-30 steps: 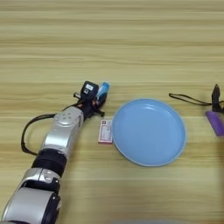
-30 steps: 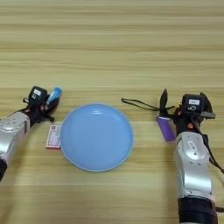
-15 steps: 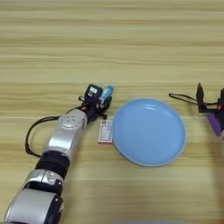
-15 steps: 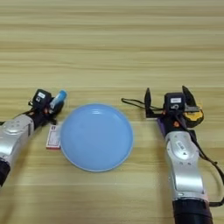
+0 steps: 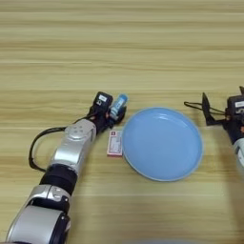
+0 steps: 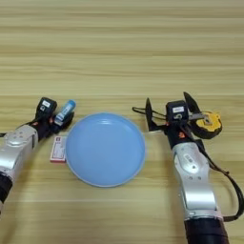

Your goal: Move the objects on the table

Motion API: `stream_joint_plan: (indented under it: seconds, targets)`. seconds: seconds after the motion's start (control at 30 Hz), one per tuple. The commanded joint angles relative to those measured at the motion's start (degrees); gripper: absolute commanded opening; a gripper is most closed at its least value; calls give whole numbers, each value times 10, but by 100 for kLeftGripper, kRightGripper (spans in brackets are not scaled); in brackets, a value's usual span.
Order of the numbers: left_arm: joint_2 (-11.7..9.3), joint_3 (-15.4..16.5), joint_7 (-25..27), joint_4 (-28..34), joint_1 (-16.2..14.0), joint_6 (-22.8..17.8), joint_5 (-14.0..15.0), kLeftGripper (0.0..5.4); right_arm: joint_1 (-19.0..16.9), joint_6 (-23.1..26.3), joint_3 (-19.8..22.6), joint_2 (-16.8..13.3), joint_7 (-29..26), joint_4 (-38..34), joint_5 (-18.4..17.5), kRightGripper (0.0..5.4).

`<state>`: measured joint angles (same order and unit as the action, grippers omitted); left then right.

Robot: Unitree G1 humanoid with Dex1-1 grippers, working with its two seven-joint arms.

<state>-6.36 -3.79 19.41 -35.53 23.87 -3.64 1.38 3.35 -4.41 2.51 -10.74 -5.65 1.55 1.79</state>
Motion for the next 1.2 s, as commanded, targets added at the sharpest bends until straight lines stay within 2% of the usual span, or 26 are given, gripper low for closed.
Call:
stream_joint_plan:
  seconds: [0.03, 0.2, 0.47, 0.67, 0.93, 1.2]
  targets:
    - [2, -4, -3, -2, 1, -4, -6, 402, -1, 55, -33, -1, -28, -30, 4, 540]
    - [4, -3, -4, -6, 4, -3, -7, 453, 8, 112, -77, 8, -63, -45, 0, 540]
    - [7, -3, -8, -7, 4, -3, -7, 536, 28, 147, -123, 14, -76, 22, 30, 540]
    - [9, -2, -8, -9, 5, -1, -7, 536, 35, 152, -141, 3, -72, 65, 60, 540]
    - [8, -1, -8, -9, 4, -1, -6, 536, 49, 134, -125, -16, -10, 95, 110, 540]
    - [8, 0, -9, -9, 2, 0, -5, 536, 54, 124, -111, -28, 16, 107, 124, 540]
